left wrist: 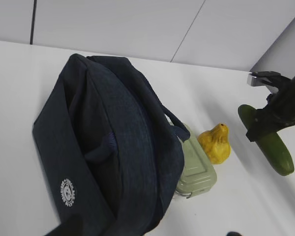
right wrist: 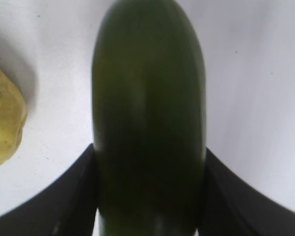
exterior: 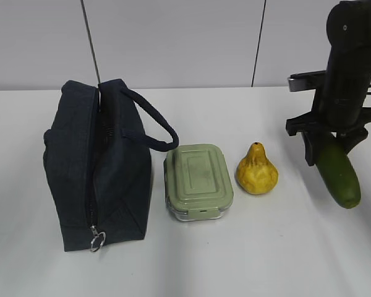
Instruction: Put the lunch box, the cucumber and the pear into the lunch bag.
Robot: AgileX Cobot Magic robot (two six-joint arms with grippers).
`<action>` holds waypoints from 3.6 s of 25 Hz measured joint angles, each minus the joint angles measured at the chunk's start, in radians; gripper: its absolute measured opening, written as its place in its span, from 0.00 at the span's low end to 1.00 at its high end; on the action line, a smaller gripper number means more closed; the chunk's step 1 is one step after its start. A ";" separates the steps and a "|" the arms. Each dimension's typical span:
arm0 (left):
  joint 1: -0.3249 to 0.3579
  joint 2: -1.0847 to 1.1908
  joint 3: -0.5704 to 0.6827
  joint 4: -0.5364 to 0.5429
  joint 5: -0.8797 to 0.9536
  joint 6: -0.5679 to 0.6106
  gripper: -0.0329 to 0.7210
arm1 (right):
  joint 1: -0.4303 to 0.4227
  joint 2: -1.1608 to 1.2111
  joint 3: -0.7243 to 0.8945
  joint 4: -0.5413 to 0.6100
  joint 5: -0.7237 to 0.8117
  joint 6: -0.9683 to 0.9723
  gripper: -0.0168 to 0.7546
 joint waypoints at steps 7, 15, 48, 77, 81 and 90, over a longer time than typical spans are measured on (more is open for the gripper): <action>0.000 0.218 -0.057 -0.029 -0.028 0.075 0.66 | 0.000 0.000 0.000 0.000 0.002 0.000 0.52; -0.031 0.409 -0.085 -0.066 -0.023 0.128 0.61 | 0.000 0.000 0.000 0.002 0.002 0.000 0.52; -0.227 0.652 -0.089 -0.078 -0.244 0.117 0.05 | 0.000 -0.064 -0.013 0.003 -0.001 0.000 0.52; -0.227 0.652 -0.089 -0.078 -0.247 0.117 0.05 | 0.428 -0.177 -0.098 0.812 -0.368 -0.422 0.52; -0.227 0.652 -0.089 -0.078 -0.247 0.117 0.05 | 0.450 -0.085 -0.167 0.905 -0.375 -0.438 0.52; -0.227 0.652 -0.089 -0.078 -0.248 0.117 0.05 | 0.452 0.023 -0.250 0.928 -0.418 -0.503 0.52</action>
